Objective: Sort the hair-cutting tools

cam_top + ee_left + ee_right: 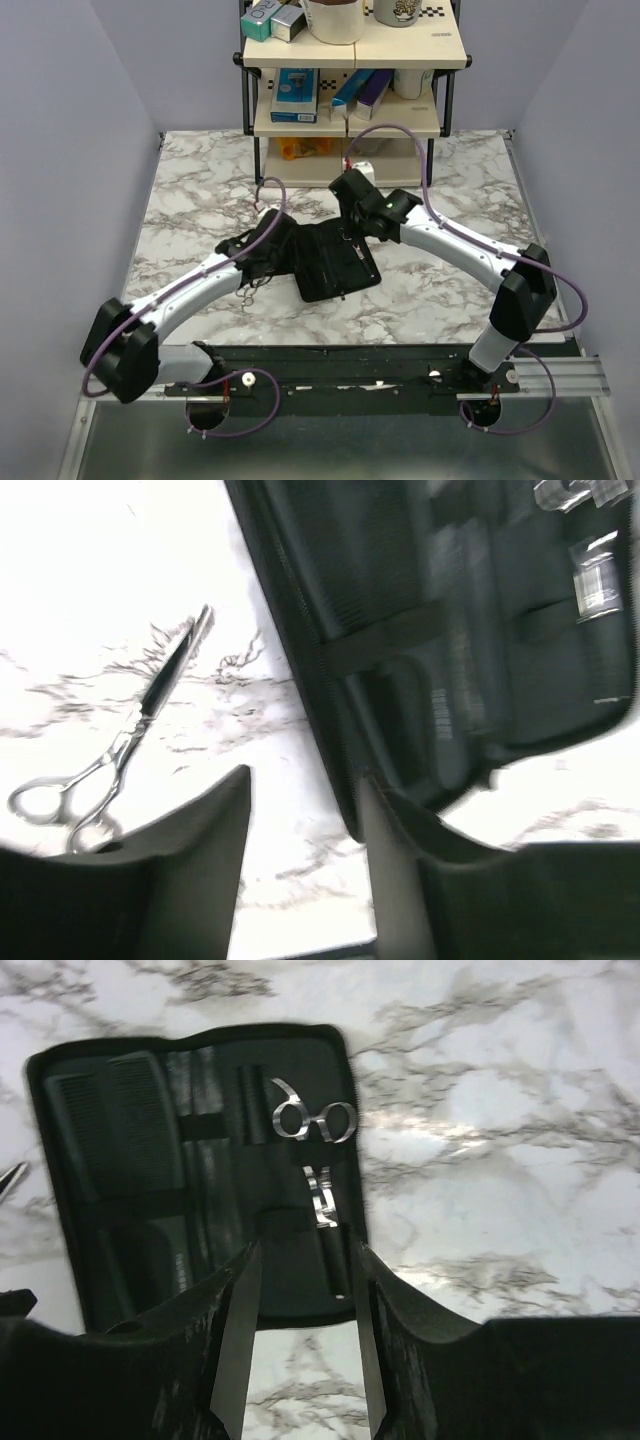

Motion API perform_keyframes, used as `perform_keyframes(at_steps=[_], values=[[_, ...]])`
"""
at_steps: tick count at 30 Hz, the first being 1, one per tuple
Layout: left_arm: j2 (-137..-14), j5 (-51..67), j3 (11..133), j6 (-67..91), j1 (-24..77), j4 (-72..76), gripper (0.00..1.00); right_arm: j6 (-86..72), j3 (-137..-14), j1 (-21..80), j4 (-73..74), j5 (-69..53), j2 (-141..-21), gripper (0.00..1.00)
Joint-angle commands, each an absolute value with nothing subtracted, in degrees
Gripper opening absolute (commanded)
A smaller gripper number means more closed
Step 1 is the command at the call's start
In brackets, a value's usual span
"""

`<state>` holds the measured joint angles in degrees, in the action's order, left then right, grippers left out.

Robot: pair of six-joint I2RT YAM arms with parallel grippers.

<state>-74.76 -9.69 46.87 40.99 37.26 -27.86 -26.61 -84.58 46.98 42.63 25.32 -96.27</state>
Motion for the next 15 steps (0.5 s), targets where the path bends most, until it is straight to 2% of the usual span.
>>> perform_keyframes(at_steps=[1,6,10,15], values=[[-62.88,-16.69,52.46,39.81,37.35,-40.76,0.63,-33.65,-88.75,52.55,44.1,23.37,-102.1,0.5],[-51.0,-20.56,52.91,40.95,36.65,-49.3,0.72,-41.99,-100.7,58.79,49.04,23.83,-110.29,0.52],[-38.01,-22.93,51.51,43.5,36.47,-53.25,0.75,-46.58,-102.22,60.91,44.59,19.96,-112.58,0.55],[-29.54,-23.47,51.06,43.85,36.3,-57.21,0.77,-50.88,-107.39,63.54,42.71,17.49,-118.36,0.57]])
